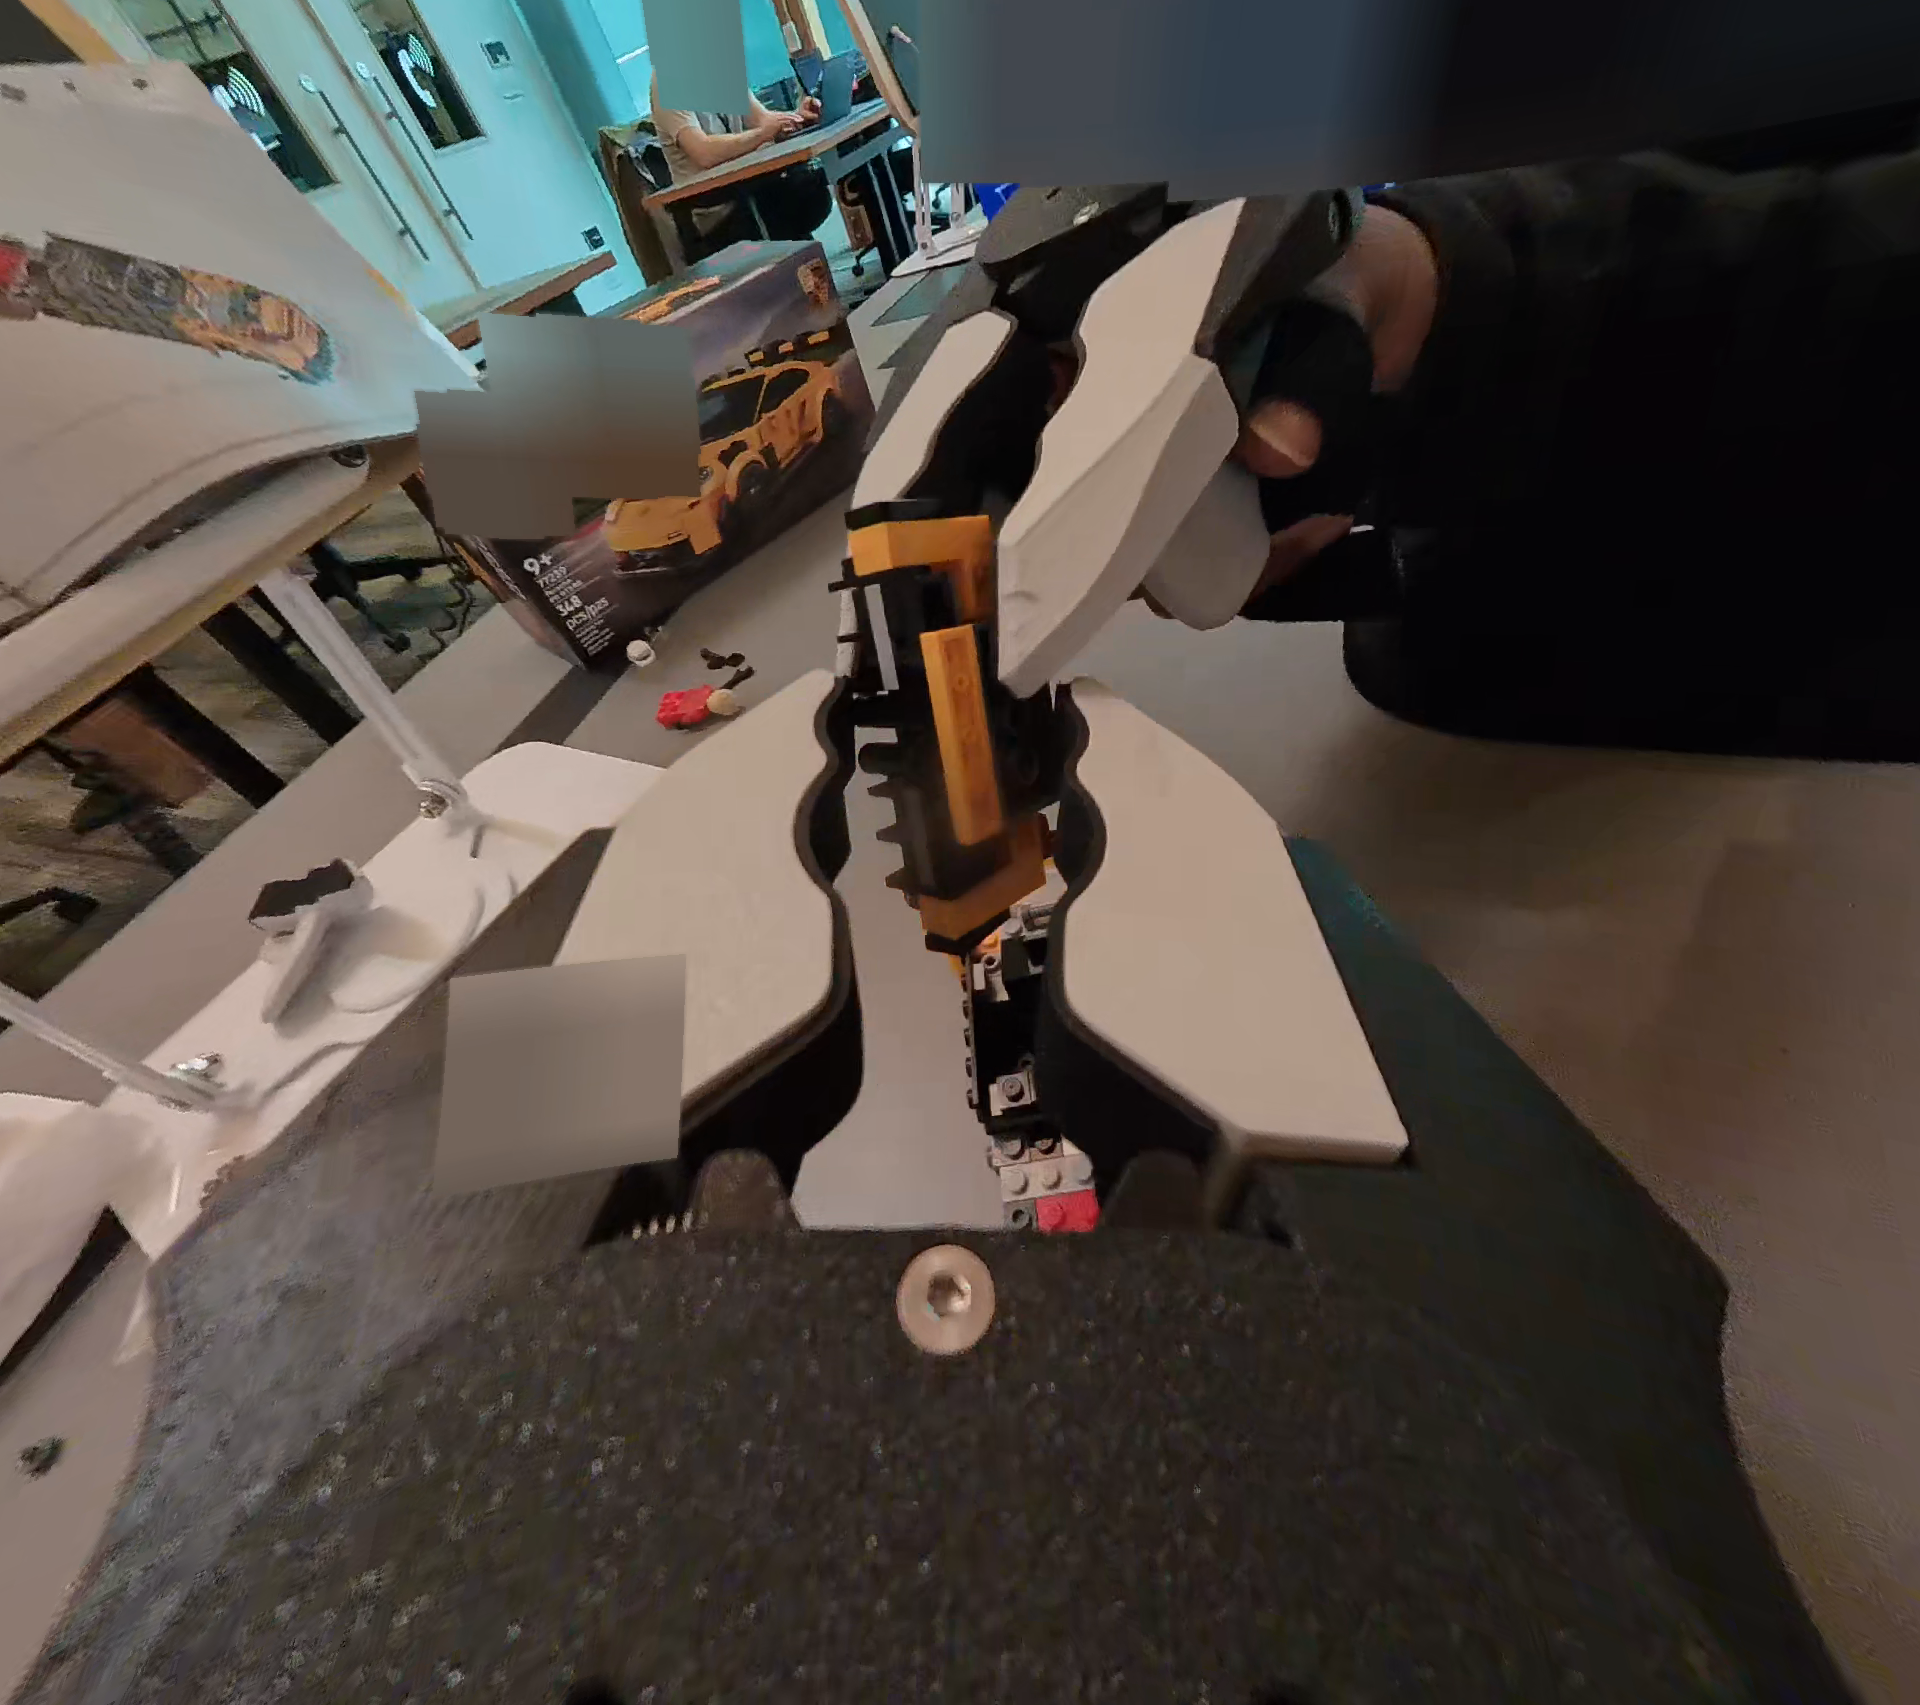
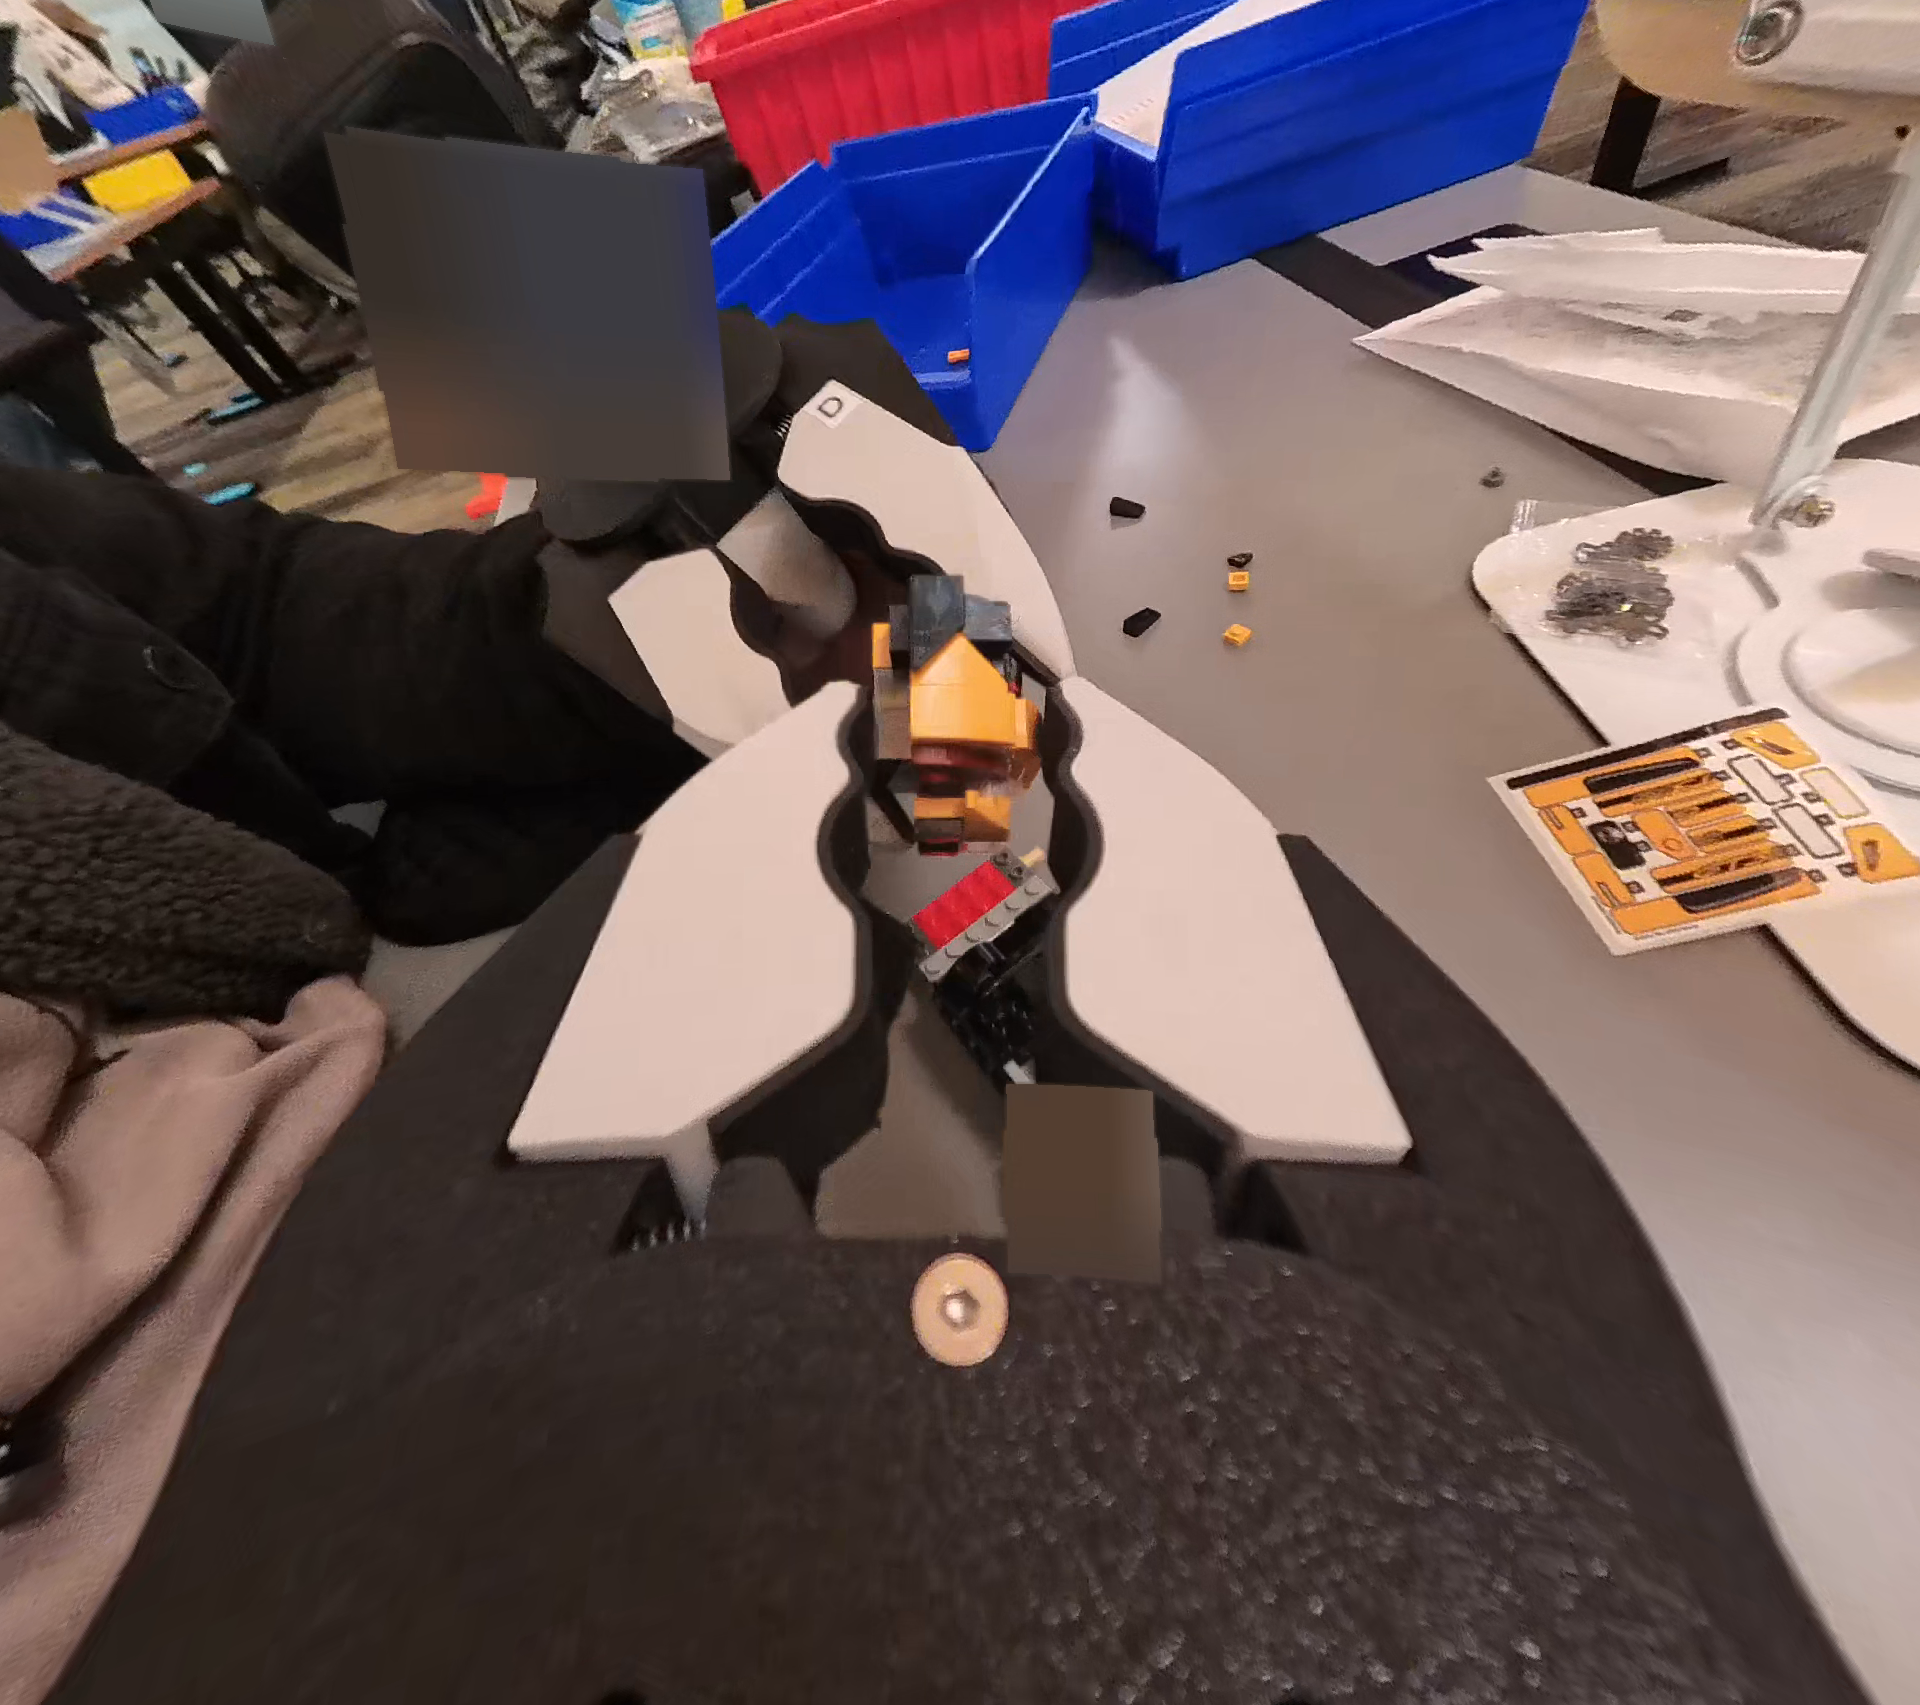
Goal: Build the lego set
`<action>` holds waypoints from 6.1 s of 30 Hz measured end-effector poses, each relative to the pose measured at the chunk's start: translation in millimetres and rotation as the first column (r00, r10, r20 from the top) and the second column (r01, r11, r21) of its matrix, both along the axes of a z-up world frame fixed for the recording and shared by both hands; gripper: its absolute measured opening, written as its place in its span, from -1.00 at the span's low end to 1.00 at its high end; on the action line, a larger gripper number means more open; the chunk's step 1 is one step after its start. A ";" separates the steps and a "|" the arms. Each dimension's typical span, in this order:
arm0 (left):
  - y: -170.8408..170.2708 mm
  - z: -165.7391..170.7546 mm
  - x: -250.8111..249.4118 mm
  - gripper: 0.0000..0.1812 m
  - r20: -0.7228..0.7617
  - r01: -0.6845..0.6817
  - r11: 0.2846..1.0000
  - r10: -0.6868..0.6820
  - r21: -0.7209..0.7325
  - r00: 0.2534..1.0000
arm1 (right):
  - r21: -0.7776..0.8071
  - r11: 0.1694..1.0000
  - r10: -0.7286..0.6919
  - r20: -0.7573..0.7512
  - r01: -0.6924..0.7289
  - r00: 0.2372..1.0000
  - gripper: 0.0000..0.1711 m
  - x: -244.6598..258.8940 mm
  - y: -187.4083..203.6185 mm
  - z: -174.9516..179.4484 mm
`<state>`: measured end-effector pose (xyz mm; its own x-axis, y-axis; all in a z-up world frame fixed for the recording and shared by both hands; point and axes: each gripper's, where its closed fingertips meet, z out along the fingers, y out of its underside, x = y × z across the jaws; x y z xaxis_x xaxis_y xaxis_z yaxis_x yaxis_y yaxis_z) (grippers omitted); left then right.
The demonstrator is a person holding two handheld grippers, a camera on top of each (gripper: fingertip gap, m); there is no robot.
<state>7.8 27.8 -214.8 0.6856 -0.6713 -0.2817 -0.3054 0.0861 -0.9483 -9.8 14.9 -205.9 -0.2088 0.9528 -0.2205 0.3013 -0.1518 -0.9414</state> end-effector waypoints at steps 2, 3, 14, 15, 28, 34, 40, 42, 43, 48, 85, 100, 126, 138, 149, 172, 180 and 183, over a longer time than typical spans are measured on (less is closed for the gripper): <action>0.3 1.0 0.5 -0.60 -0.005 -0.006 1.000 0.006 0.017 1.000 | 0.035 0.999 0.002 -0.008 -0.001 1.000 -0.65 0.5 0.1 0.9; 0.4 2.1 0.7 -0.60 0.008 -0.003 1.000 0.003 0.020 1.000 | 0.061 0.998 0.003 -0.019 -0.002 1.000 -0.65 0.7 0.3 1.9; -0.3 16.4 -4.3 -0.33 0.730 0.443 0.826 -0.058 -0.348 0.681 | 0.680 0.691 -0.039 -0.304 0.246 0.952 -0.65 11.5 20.1 25.6; -0.6 15.0 -2.4 -0.30 0.743 0.463 0.811 -0.054 -0.358 0.668 | 0.740 0.625 -0.023 -0.301 0.249 0.953 -0.65 9.7 16.2 22.8; -8.1 6.5 13.4 -0.07 0.758 0.555 0.738 -0.091 -0.384 0.646 | 0.922 0.309 0.044 -0.258 0.233 0.965 -0.65 6.0 0.9 5.6; -6.9 -3.4 14.7 -0.11 0.684 0.495 0.761 -0.094 -0.420 0.724 | 0.942 0.246 0.056 -0.249 0.229 0.967 -0.66 4.7 -3.5 -0.3; -5.1 -3.0 11.0 -0.14 0.605 0.419 0.823 -0.119 -0.383 0.787 | 0.922 0.307 0.051 -0.263 0.235 0.964 -0.66 4.2 -4.5 1.0; -4.4 -0.7 9.0 -0.14 0.592 0.399 0.843 -0.122 -0.362 0.797 | 0.916 0.323 0.046 -0.267 0.238 0.963 -0.65 4.7 -4.1 3.1; -4.3 0.9 7.6 -0.14 0.589 0.391 0.851 -0.125 -0.350 0.799 | 0.911 0.332 0.045 -0.273 0.243 0.961 -0.64 5.2 -3.7 4.7; -0.2 7.4 -3.7 -0.23 0.580 0.337 0.888 -0.103 -0.312 0.808 | 0.816 0.540 0.035 -0.267 0.207 0.963 -0.56 10.8 -0.6 12.4; 5.3 -91.5 3.7 -0.07 -0.162 -0.091 0.836 0.002 -0.541 0.987 | -0.308 0.914 -0.178 0.281 0.265 0.943 -0.55 64.8 102.3 -59.3; 6.7 -128.0 2.2 -0.29 -0.344 -0.204 0.799 -0.004 -0.566 0.939 | -0.340 0.913 -0.053 0.447 0.225 0.893 -0.55 69.1 70.0 -107.4; 3.8 -116.4 -4.1 -0.29 -0.296 -0.213 0.800 0.047 -0.561 0.954 | -0.247 0.953 0.005 0.593 0.176 0.805 -0.53 73.3 43.1 -118.1; 8.0 -106.6 -20.1 -0.29 -0.283 -0.181 0.850 0.040 -0.494 0.958 | -0.229 0.970 0.046 0.499 0.081 0.865 -0.67 76.4 47.1 -110.0; 6.4 -105.1 -20.2 -0.29 -0.213 -0.108 0.854 -0.003 -0.508 0.977 | 0.228 0.935 0.146 0.444 -0.270 0.884 -0.38 85.2 62.0 -117.1; 1.8 -111.7 -15.6 -0.29 -0.207 -0.060 0.847 -0.060 -0.527 0.977 | 0.316 0.865 0.223 0.456 -0.391 0.862 -0.29 52.1 33.0 -133.3; 0.3 -109.2 -21.6 -0.29 -0.220 -0.068 0.847 -0.059 -0.528 0.974 | 0.306 0.905 0.132 0.460 -0.296 0.878 -0.29 41.9 31.6 -133.4; -0.6 -107.8 -24.8 -0.29 -0.225 -0.069 0.847 -0.061 -0.527 0.972 | 0.297 0.914 0.118 0.458 -0.277 0.881 -0.29 40.2 32.0 -133.0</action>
